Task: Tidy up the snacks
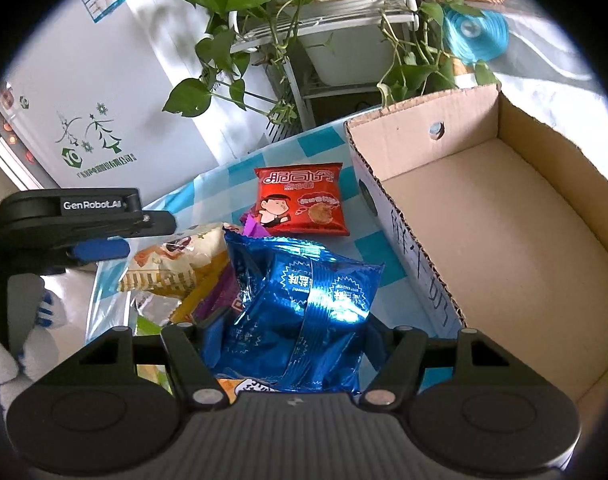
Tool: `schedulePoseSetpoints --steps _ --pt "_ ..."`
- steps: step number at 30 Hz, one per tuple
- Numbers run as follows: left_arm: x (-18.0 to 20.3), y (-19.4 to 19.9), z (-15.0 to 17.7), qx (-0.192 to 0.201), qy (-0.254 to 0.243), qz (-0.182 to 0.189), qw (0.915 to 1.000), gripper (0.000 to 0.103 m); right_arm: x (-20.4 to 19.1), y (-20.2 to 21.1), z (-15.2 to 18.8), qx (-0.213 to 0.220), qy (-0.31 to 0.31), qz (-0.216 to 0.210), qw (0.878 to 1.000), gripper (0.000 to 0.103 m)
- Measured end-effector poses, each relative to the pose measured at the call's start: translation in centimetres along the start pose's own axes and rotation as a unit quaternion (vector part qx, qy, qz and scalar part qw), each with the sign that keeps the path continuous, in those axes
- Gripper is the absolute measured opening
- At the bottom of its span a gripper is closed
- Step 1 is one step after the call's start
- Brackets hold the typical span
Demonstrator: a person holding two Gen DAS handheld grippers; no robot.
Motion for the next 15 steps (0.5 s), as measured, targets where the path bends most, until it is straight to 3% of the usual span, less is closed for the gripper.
schedulePoseSetpoints --steps 6,8,9,10,15 --pt "1.5 -2.3 0.8 -0.027 -0.030 -0.006 0.9991 0.076 -0.2 0.2 -0.6 -0.014 -0.012 -0.020 1.000 0.073" --pt "1.7 -3.0 1.2 -0.032 -0.042 -0.017 0.9985 0.069 -0.2 0.3 -1.0 -0.015 -0.014 -0.022 1.000 0.073" --pt "1.8 -3.3 1.5 -0.034 -0.051 -0.020 0.9979 0.059 -0.1 0.4 -1.1 -0.016 -0.016 -0.024 0.999 0.073" --pt "1.8 -3.5 1.6 -0.033 -0.057 -0.023 0.9976 0.056 -0.1 0.4 -1.3 -0.017 -0.017 -0.027 0.999 0.073" --pt "1.5 -2.9 1.5 -0.020 -0.049 -0.020 0.9984 0.051 -0.4 -0.2 -2.2 -0.020 0.004 -0.026 0.999 0.073"
Point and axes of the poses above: each gripper's, at about its wrist camera, not at the fingertips, and y roughly against the way its jaws point, x to its right, z to its underside, the point moved 10 cm from there along -y, roughly the way its jaws point, and after that the axes turned 2 degrees about -y, right-handed, at the moved point
